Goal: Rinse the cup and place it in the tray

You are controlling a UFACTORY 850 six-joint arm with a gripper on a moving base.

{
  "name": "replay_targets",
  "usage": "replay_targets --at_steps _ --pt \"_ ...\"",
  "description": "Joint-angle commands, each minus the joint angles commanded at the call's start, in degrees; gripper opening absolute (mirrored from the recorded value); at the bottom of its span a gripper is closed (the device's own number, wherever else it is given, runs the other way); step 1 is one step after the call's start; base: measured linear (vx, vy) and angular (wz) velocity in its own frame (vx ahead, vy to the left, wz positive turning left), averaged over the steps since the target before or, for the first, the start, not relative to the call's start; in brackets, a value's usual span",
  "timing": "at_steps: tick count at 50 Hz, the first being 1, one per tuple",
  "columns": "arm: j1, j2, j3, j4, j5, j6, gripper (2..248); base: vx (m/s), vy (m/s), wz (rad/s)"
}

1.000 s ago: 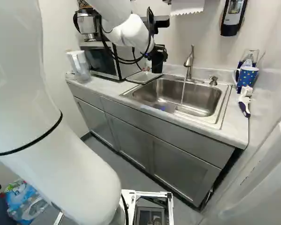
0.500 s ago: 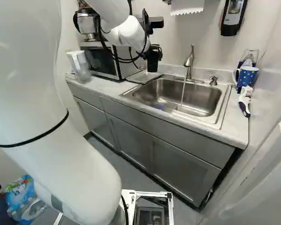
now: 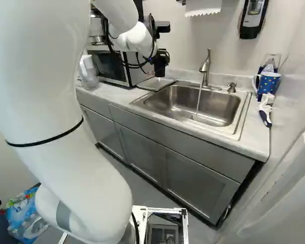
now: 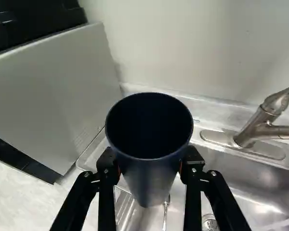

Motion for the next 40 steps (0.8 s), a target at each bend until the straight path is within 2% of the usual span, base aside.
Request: replay_targets --at_steps 20,40 --pt "2.7 -5.8 -3.9 0.0 3.1 0.0 126 0.0 0.0 0.0" --pt "4.1 -12.6 -9.3 0.0 6.5 0.0 126 0.0 0.0 0.0"
